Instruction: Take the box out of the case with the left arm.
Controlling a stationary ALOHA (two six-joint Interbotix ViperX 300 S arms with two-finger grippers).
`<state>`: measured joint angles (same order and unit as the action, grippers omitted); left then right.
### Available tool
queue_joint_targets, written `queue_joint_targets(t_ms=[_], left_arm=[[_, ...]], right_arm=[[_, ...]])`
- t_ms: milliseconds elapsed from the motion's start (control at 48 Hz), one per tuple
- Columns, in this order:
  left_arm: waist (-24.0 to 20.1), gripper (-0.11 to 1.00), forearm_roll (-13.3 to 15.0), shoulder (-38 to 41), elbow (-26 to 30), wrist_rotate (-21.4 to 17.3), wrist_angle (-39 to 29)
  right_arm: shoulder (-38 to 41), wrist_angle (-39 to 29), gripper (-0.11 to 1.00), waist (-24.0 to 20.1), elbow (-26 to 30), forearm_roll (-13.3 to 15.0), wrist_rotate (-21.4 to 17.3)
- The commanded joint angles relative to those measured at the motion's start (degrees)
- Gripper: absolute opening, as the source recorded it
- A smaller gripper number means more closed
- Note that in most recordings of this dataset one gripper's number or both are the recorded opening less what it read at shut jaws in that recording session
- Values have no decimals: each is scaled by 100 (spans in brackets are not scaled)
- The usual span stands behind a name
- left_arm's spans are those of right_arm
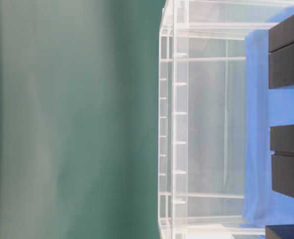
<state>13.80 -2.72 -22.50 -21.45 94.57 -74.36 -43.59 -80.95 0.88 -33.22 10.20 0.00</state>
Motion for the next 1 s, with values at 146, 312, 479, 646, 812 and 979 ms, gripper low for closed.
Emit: queue_joint_targets(t_ms=[146, 312, 479, 646, 812, 979], left_arm=[[-853, 86, -44, -457, -202, -114, -79], [-1415, 86, -44, -571, -272, -668, -79], [-2021, 86, -44, -589, -272, -1283, -123], [-2654, 86, -44, -615, -272, -1951, -167], [-3076, 86, -35, -606, -255, -2329, -158], [-3313, 86, -18, -606, -237, -2602, -158]], right_arm=[[-9, 18, 0, 9, 70, 9, -18], [-9, 18, 0, 9, 62, 9, -18], [-9, 18, 0, 9, 62, 9, -9], [-9, 18, 0, 9, 62, 9, -9], [-9, 18, 0, 9, 62, 9, -9], [-9, 18, 0, 9, 62, 9, -9]])
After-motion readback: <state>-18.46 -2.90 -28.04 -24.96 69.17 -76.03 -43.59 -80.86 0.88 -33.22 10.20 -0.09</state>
